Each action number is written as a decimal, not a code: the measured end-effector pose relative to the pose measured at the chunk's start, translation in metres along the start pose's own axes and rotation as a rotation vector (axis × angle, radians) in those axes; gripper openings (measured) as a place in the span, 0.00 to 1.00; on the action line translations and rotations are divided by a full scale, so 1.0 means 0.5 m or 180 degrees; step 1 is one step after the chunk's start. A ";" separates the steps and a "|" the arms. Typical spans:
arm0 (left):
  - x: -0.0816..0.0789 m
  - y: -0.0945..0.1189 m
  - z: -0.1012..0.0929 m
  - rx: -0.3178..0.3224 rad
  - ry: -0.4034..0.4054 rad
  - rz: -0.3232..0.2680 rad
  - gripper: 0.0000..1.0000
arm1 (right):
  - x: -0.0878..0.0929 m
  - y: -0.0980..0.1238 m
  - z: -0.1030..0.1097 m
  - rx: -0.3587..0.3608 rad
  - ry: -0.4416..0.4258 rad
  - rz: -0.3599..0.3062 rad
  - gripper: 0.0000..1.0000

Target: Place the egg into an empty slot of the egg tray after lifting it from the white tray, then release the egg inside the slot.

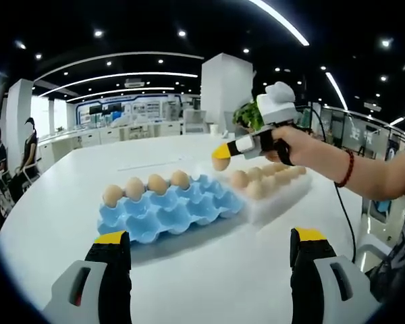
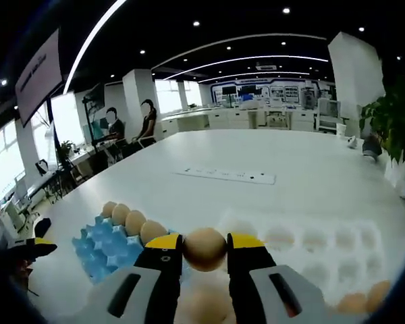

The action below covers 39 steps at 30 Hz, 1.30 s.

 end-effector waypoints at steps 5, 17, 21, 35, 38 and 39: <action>-0.002 0.002 0.003 -0.0022 -0.0006 0.0001 1.00 | 0.006 -0.012 0.015 -0.0057 -0.0003 0.0030 0.27; -0.004 0.005 0.004 -0.0031 0.0005 0.0007 1.00 | 0.030 -0.041 0.046 -0.0187 -0.0004 0.0118 0.27; -0.002 0.008 0.007 -0.0041 0.0023 0.0004 1.00 | 0.037 -0.048 0.049 -0.0200 -0.0025 0.0139 0.27; 0.001 0.010 0.015 -0.0066 0.0045 0.0014 1.00 | 0.055 -0.066 0.057 -0.0210 0.0043 0.0190 0.27; 0.001 0.008 0.024 -0.0086 0.0071 0.0007 1.00 | 0.056 -0.071 0.056 -0.0199 0.0150 0.0197 0.27; 0.001 0.008 0.027 -0.0090 0.0078 0.0006 1.00 | 0.059 -0.069 0.058 -0.0207 0.0188 0.0201 0.27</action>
Point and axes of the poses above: the point that each gripper's makers call its tool centre point, and the gripper's own axes: y roughly backward along the fingers, z roughly to its left, x roughly out of its underside, the point moved 2 cm from there along y, roughly backward along the fingers, and after that the axes turned 11 degrees about -z, right-handed, at the moved point
